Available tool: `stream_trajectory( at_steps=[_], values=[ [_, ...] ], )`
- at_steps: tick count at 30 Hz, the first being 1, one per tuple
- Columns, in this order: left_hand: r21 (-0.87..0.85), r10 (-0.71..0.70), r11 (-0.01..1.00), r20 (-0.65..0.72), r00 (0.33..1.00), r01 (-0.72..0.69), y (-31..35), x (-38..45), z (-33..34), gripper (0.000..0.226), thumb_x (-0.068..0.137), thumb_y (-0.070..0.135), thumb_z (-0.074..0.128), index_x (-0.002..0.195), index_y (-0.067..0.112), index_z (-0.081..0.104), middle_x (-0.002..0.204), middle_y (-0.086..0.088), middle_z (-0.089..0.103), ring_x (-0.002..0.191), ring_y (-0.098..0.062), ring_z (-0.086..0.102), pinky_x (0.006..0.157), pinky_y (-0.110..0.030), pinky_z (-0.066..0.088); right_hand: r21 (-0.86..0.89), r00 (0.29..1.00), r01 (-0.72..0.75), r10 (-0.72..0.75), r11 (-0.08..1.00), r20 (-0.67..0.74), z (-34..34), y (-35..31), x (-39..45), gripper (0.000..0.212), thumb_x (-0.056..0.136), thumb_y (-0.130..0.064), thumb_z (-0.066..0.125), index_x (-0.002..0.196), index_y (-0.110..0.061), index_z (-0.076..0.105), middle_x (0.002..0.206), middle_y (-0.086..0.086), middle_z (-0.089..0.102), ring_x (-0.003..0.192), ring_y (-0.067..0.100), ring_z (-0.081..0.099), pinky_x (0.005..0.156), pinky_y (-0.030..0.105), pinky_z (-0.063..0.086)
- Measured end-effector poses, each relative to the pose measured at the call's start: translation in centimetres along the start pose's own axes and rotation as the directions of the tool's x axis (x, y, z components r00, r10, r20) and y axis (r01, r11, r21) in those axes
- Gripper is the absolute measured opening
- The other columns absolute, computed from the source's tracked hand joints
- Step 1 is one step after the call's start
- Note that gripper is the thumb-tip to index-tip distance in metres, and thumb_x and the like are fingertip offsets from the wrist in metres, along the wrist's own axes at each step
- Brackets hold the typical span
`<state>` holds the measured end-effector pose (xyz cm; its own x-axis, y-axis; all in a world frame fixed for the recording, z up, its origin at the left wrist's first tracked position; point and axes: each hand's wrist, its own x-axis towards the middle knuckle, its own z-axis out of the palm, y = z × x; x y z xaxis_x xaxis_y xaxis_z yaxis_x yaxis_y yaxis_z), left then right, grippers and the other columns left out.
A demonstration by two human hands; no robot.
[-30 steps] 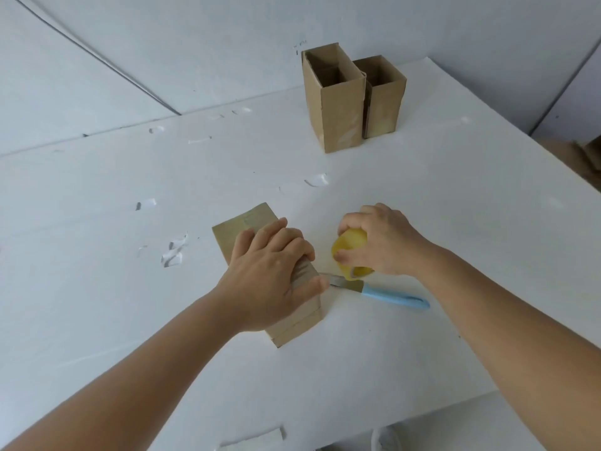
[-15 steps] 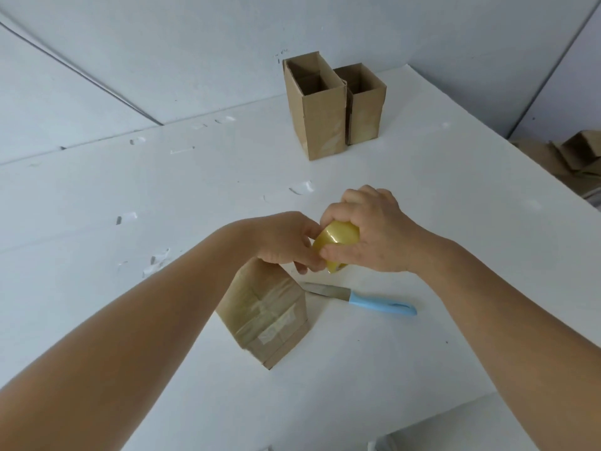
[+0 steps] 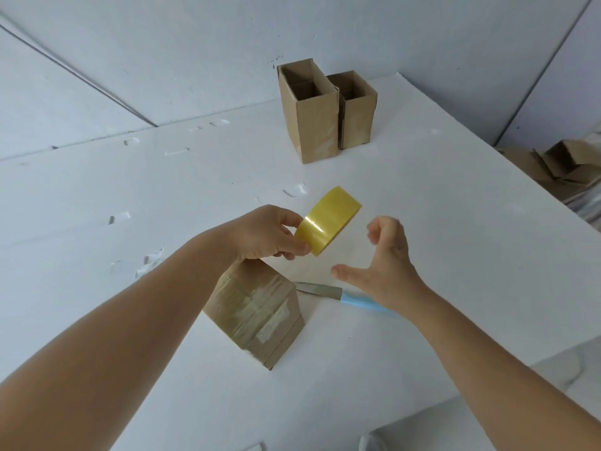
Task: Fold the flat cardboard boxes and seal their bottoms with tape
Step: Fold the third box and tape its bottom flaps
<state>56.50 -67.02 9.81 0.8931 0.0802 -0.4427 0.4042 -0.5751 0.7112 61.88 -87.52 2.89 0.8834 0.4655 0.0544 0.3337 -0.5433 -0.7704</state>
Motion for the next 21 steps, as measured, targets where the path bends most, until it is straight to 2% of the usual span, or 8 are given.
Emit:
stream_trajectory(
  at_steps=[3,7,11,13,14,16,19,21],
  values=[
    [-0.027,-0.001,1.000,-0.020,1.000,0.000,0.0,-0.1,0.1,0.021,0.074,0.023,0.077,0.093,0.031,0.073,0.082,-0.005,0.071,0.077,-0.012,0.065,0.097,-0.042,0.051,-0.153,0.993,0.005,0.014,0.988,0.118,1.6,1.8,-0.9,0.063,0.067,-0.039,0.080,0.110,-0.019,0.038,0.108,-0.003,0.034,0.104,0.019,0.039,0.092,0.033,0.038],
    [-0.031,0.005,0.999,-0.040,0.999,-0.006,0.2,-0.3,0.4,0.017,0.077,0.020,0.078,0.090,0.030,0.073,0.084,-0.010,0.070,0.075,-0.012,0.063,0.097,-0.041,0.050,-0.400,0.949,0.072,0.061,0.914,0.309,3.0,3.1,-1.3,0.048,0.078,-0.042,0.068,0.121,-0.027,0.052,0.115,-0.001,0.046,0.110,0.022,0.044,0.090,0.031,0.034],
    [-0.024,-0.001,1.000,-0.058,0.998,0.000,0.3,-0.4,0.6,0.018,0.076,0.022,0.079,0.092,0.029,0.074,0.086,-0.012,0.071,0.076,-0.012,0.063,0.099,-0.043,0.049,-0.462,0.920,0.164,0.033,0.871,0.390,3.7,4.1,-1.8,0.031,0.093,-0.024,0.051,0.124,-0.027,0.057,0.114,0.003,0.050,0.105,0.023,0.048,0.078,0.026,0.038],
    [-0.028,0.003,1.000,-0.063,0.998,-0.005,0.3,-0.5,0.7,0.018,0.076,0.022,0.079,0.092,0.029,0.073,0.083,-0.008,0.070,0.075,-0.012,0.063,0.097,-0.042,0.048,-0.474,0.923,0.189,0.010,0.860,0.386,3.7,4.1,-1.8,0.027,0.094,-0.017,0.045,0.114,-0.024,0.061,0.106,0.005,0.052,0.099,0.025,0.050,0.070,0.025,0.034],
    [-0.028,0.006,1.000,-0.065,0.998,-0.008,0.2,-0.5,0.7,0.017,0.076,0.022,0.079,0.091,0.029,0.073,0.082,-0.006,0.069,0.075,-0.012,0.062,0.096,-0.041,0.048,-0.474,0.932,0.182,0.002,0.861,0.361,3.5,3.9,-1.8,0.022,0.093,-0.014,0.043,0.101,-0.022,0.062,0.096,0.004,0.052,0.092,0.026,0.051,0.064,0.025,0.033],
    [-0.028,0.012,1.000,-0.072,0.997,-0.014,0.1,-0.4,0.7,0.016,0.076,0.023,0.079,0.089,0.030,0.073,0.079,-0.004,0.068,0.074,-0.012,0.061,0.095,-0.040,0.048,-0.468,0.954,0.154,-0.009,0.870,0.299,2.6,3.1,-2.0,0.014,0.089,-0.013,0.042,0.079,-0.020,0.051,0.078,-0.002,0.044,0.077,0.024,0.048,0.058,0.027,0.029],
    [-0.021,0.019,1.000,-0.085,0.996,-0.020,-0.2,-0.3,0.7,0.014,0.076,0.025,0.079,0.087,0.031,0.073,0.076,-0.003,0.067,0.073,-0.012,0.060,0.093,-0.039,0.048,-0.390,0.962,0.156,-0.050,0.907,0.269,0.7,1.9,-2.9,0.014,0.090,-0.023,0.047,0.076,-0.022,0.047,0.071,-0.005,0.045,0.067,0.018,0.046,0.057,0.027,0.033],
    [-0.014,0.023,1.000,-0.092,0.996,-0.025,-0.3,-0.1,0.8,0.013,0.075,0.028,0.079,0.085,0.033,0.073,0.075,-0.003,0.066,0.072,-0.012,0.058,0.086,-0.037,0.048,-0.350,0.972,0.149,-0.072,0.925,0.225,-0.6,0.9,-3.7,0.024,0.088,-0.033,0.053,0.068,-0.024,0.043,0.063,-0.003,0.048,0.057,0.015,0.042,0.053,0.026,0.033]
  ],
)
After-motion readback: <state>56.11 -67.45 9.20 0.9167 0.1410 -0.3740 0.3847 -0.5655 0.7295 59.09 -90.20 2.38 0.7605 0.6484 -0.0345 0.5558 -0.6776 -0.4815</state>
